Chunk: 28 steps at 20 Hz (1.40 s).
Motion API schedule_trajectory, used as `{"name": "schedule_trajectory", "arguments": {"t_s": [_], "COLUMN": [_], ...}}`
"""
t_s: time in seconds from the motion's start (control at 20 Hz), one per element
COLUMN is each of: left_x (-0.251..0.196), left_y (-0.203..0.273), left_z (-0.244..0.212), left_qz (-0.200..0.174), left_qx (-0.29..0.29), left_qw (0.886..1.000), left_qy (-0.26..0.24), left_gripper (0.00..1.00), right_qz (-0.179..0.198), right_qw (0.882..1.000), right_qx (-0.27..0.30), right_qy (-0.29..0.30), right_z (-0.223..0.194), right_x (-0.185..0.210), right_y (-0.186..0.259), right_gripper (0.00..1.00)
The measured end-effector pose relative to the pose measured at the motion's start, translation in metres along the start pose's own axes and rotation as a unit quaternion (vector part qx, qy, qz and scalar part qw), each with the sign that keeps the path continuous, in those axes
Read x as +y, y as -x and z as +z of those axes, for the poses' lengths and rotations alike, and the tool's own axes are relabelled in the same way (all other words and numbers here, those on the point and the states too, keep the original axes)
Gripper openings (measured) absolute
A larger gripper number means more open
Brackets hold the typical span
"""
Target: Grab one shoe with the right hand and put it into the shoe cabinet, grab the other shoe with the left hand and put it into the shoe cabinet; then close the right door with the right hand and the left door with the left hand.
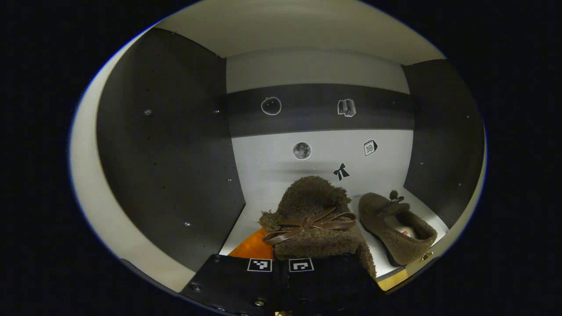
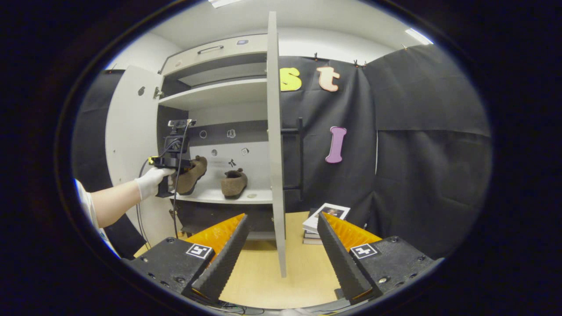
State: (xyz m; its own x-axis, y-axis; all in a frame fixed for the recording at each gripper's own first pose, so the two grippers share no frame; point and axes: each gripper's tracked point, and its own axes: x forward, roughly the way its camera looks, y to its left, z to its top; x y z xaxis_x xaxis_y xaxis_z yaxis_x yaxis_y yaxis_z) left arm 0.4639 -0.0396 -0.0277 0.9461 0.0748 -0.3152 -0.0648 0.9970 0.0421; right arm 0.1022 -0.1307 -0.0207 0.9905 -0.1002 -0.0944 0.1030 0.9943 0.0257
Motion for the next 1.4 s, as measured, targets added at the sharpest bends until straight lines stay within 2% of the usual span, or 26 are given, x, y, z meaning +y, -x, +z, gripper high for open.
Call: {"name": "schedule_trajectory", "arguments": {"t_s": [0.3,0.55,0.75,0.8,0.9,1.0,1.15,1.2,1.35,1.4], "left_x": [-0.008,-0.008,-0.009,-0.009,-0.007,-0.004,-0.003,0.001,0.005,0.003], "left_y": [-0.061,-0.076,-0.072,-0.072,-0.066,-0.059,-0.047,-0.043,-0.024,-0.016], "left_z": [-0.031,-0.05,-0.057,-0.056,-0.058,-0.057,-0.051,-0.048,-0.039,-0.036], "left_qz": [0.012,0.013,0.008,0.004,0.007,0.004,-0.007,-0.003,-0.004,-0.011], "left_qx": [0.063,0.107,0.128,0.129,0.138,0.135,0.125,0.119,0.103,0.097], "left_qw": [0.998,0.994,0.992,0.992,0.99,0.991,0.992,0.993,0.995,0.995], "left_qy": [-0.009,-0.012,-0.003,-0.002,-0.003,-0.006,-0.005,-0.008,-0.013,-0.009], "left_gripper": [0.0,0.0,0.05,0.14,0.17,0.29,0.82,0.89,0.9,0.95], "right_qz": [-0.016,-0.014,-0.002,0.0,0.007,0.011,0.015,0.017,0.024,0.026], "right_qw": [1.0,1.0,1.0,1.0,1.0,1.0,1.0,1.0,1.0,1.0], "right_qx": [0.009,0.016,0.02,0.02,0.023,0.021,0.013,0.011,0.005,0.004], "right_qy": [0.003,-0.005,-0.013,-0.013,-0.01,-0.009,-0.007,-0.005,0.0,-0.001], "right_z": [0.001,-0.003,-0.005,-0.006,-0.007,-0.005,-0.002,-0.001,0.002,0.002], "right_x": [-0.021,-0.027,-0.02,-0.019,-0.015,-0.011,-0.007,-0.005,0.001,0.004], "right_y": [0.0,-0.005,-0.009,-0.009,-0.009,-0.007,-0.003,-0.001,0.003,0.006], "right_gripper": [0.99,1.0,1.0,0.99,0.99,1.0,0.99,0.99,1.0,1.0]}}
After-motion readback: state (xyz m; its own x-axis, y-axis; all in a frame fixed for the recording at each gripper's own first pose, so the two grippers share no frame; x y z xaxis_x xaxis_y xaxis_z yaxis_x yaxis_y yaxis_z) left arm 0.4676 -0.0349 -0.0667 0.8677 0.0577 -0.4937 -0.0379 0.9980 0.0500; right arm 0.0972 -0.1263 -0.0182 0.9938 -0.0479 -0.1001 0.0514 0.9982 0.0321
